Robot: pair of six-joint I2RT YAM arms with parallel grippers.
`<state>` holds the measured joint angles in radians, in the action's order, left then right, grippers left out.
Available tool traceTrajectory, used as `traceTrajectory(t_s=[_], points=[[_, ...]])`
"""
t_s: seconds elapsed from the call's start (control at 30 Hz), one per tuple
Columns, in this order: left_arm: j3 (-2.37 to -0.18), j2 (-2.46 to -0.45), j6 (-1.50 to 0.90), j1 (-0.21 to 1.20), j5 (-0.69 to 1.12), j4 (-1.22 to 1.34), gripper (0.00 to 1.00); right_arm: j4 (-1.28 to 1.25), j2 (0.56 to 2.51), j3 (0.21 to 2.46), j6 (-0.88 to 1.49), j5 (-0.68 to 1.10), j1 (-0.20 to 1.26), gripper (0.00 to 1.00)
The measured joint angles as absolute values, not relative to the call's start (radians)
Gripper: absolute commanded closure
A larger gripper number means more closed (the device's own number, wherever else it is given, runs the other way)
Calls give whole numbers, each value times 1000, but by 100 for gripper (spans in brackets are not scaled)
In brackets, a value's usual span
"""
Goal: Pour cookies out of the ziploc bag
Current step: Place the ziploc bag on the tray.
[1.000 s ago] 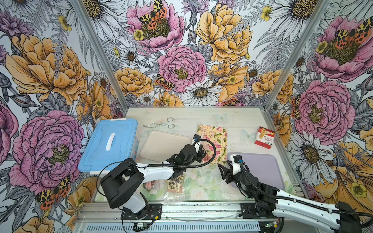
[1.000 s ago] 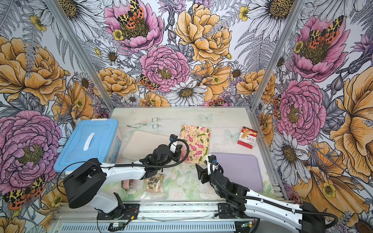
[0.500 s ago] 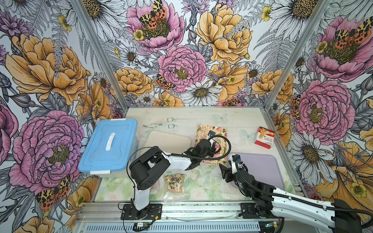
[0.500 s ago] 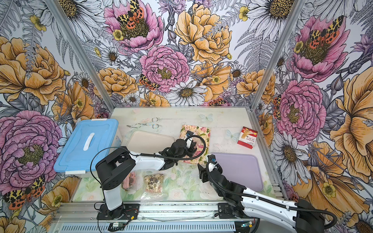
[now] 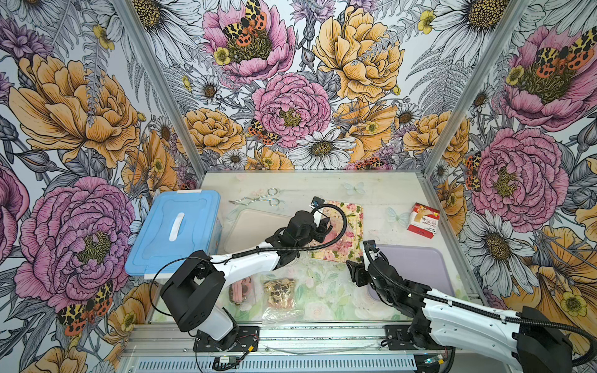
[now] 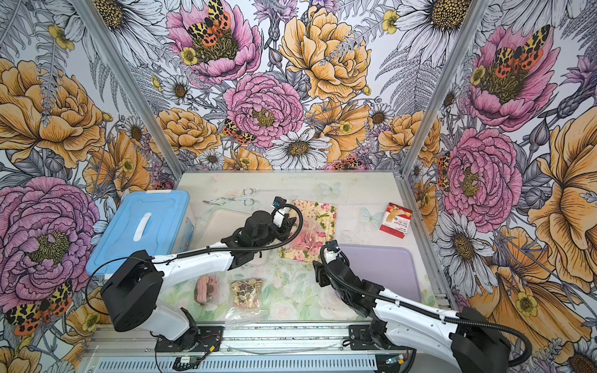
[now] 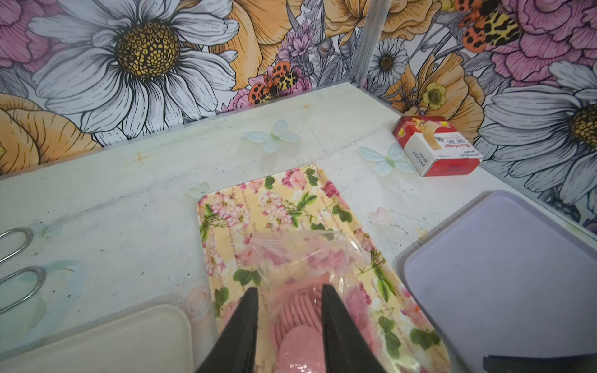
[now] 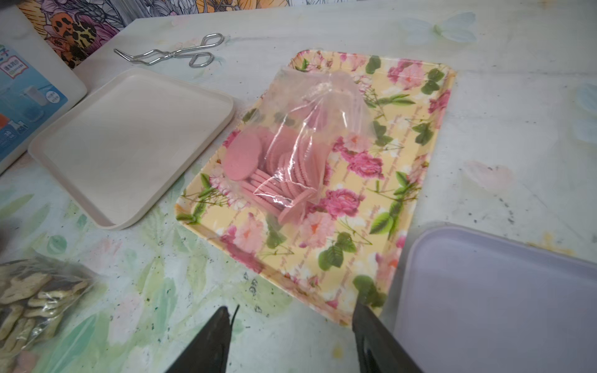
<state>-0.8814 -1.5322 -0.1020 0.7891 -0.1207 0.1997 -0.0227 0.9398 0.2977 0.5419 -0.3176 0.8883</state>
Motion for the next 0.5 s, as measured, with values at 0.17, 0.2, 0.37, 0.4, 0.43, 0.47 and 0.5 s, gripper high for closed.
traceTrajectory(t_s=[0.17, 0.2, 0.37, 0.4, 0.43, 0.47, 0.5], points=[[-852, -1539, -85, 700, 72, 96, 69, -48, 1032, 347, 561, -247, 876, 39], [-852, -1544, -76, 688, 99, 80, 69, -54, 1052, 347, 562, -236, 872, 39], [-852, -1547, -5, 680, 184, 16, 69, -86, 1124, 344, 559, -218, 839, 43], [-852, -1547, 9, 682, 191, 1, 69, -101, 1131, 340, 556, -212, 827, 43], [-852, -1547, 18, 681, 196, -12, 69, -115, 1134, 335, 555, -206, 817, 43], [-852, -1547, 28, 681, 199, -27, 69, -128, 1135, 328, 551, -191, 797, 43], [-852, -1547, 36, 679, 201, -40, 69, -143, 1136, 323, 545, -176, 778, 42]])
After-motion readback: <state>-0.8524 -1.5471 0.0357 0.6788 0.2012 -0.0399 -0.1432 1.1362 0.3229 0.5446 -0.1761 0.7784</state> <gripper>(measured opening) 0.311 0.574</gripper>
